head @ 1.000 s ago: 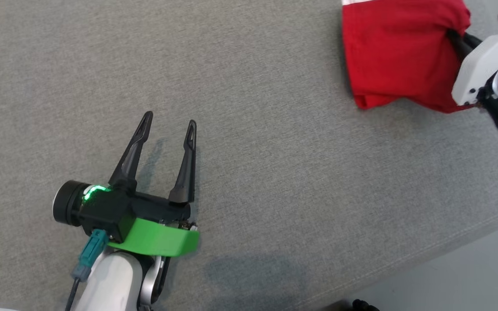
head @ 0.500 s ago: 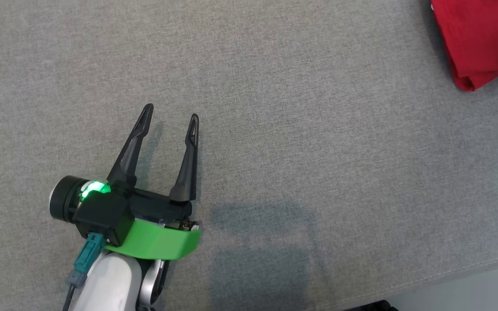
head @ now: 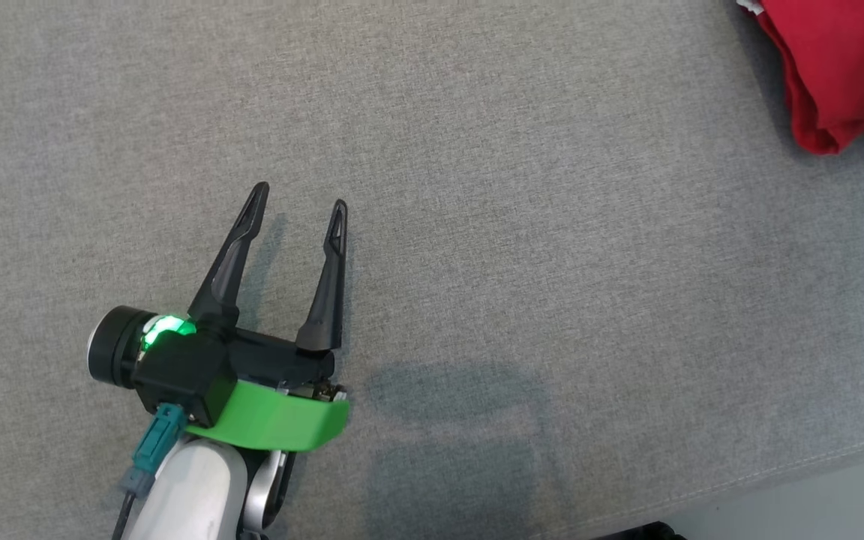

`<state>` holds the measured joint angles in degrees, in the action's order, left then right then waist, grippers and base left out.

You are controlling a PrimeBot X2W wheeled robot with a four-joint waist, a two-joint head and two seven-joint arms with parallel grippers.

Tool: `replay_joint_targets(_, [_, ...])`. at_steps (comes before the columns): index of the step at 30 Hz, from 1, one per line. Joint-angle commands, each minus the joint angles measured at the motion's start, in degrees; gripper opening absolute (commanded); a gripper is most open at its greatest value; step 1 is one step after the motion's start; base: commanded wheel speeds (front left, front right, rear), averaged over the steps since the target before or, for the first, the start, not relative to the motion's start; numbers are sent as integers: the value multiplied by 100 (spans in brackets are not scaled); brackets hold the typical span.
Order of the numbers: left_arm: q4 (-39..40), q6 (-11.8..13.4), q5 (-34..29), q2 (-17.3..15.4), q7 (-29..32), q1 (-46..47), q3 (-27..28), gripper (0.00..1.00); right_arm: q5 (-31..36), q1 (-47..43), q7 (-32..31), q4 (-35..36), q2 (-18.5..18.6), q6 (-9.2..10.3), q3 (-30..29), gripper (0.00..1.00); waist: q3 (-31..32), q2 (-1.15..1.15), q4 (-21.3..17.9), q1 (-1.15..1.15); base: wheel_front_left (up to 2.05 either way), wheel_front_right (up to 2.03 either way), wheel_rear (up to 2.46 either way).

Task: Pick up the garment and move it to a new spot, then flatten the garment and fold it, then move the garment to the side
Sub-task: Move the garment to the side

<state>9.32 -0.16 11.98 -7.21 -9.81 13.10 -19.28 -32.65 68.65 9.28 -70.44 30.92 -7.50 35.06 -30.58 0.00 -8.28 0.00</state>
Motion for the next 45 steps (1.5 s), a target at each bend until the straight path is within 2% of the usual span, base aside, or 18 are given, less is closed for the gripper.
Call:
replay_joint_targets(1, [-13, 31, 56, -41, -12, 62, 25, 100, -33, -55, 100, 28, -38, 2, 18, 100, 115, 0, -31, 0, 0, 0, 0])
replay_joint_targets(12, [-411, 234, 348, -15, -243, -54, 437, 100, -237, -309, 571, 776, -332, 2, -72, 100, 947, 0, 78, 0, 0, 0, 0])
replay_joint_targets(16, [-702, 354, 464, -23, -344, -157, 672, 100, -187, -584, 592, 1359, -503, 2, -464, 100, 1298, 0, 129, 0, 0, 0, 0])
replay_joint_targets(22, [-1079, 452, 675, 45, -459, -364, 946, 100, 250, -1530, 592, 2314, -932, 1, -1424, 100, 1842, 0, 260, 0, 0, 0, 0])
replay_joint_targets(26, [-1285, 489, 797, 93, -500, -579, 1098, 100, 941, -2277, 592, 2922, -1252, 2, -2027, 100, 2147, 0, 336, 0, 0, 0, 0])
replay_joint_targets(34, [-1693, 450, 889, 185, -538, -981, 1281, 100, 2155, -3948, 593, 4245, -2333, 1, -3298, 100, 2579, 0, 532, 0, 0, 0, 0])
replay_joint_targets(39, [-1776, 395, 840, 253, -538, -1187, 1328, 100, 2415, -4913, 593, 4929, -2734, 1, -3514, 100, 2773, 0, 645, 0, 0, 0, 0])
replay_joint_targets(45, [-1837, 337, 775, 334, -539, -1391, 1344, 100, 2109, -5750, 573, 5363, -2795, 1, -3347, 100, 2891, 0, 704, 0, 0, 0, 0])
